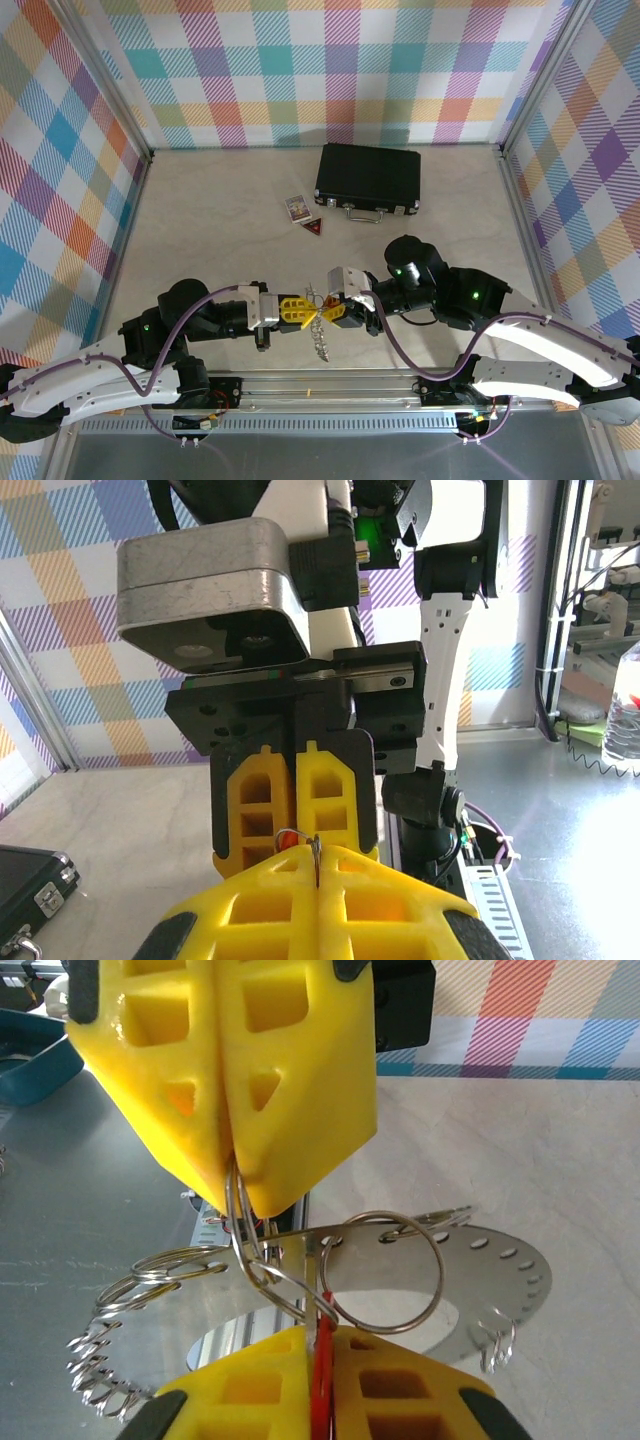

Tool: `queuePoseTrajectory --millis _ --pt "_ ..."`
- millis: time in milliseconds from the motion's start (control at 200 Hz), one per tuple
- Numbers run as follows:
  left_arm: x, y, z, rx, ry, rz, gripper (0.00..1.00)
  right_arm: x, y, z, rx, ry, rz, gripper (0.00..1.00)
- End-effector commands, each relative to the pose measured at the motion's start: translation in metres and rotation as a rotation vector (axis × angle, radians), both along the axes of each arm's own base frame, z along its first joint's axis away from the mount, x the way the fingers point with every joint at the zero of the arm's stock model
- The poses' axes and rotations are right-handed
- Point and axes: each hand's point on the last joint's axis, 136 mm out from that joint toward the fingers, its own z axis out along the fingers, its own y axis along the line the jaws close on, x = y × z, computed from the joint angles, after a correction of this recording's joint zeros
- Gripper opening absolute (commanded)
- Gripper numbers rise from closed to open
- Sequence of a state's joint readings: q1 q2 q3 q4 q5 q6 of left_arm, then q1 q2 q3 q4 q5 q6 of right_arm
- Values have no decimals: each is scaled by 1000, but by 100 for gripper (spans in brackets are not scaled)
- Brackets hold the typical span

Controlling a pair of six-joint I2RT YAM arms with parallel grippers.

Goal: Put the keys on the keyring

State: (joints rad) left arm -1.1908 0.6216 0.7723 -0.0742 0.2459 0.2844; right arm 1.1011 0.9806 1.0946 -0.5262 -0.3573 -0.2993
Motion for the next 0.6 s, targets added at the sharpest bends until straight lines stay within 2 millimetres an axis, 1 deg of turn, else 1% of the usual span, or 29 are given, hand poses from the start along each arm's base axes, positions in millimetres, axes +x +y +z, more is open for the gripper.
queuePoseTrajectory --millis 0,150,240,315,370,460,495,555,595 --pt "-7 3 20 -82 -27 -31 0 0 1 -9 -25 16 2 6" --pt "-7 3 20 -83 -27 -32 0 -3 5 -16 -43 40 25 5" --pt "-5 3 18 -82 -29 -21 0 -6 6 -13 -28 47 38 7" --pt "-4 4 16 -80 -29 -9 0 -8 4 -9 -9 40 42 10" --pt "-3 5 16 -80 -29 -6 0 -9 0 -4 10 33 40 15" --pt "-3 6 15 -77 -28 0 0 -10 -5 4 45 13 27 33" --pt "-2 5 14 -74 -27 1 0 -10 -7 7 56 7 20 39" --pt "-2 5 14 -73 -28 2 0 -11 -11 14 83 -9 13 44" --pt "-2 4 13 -69 -28 2 0 -10 -13 19 103 -20 6 46"
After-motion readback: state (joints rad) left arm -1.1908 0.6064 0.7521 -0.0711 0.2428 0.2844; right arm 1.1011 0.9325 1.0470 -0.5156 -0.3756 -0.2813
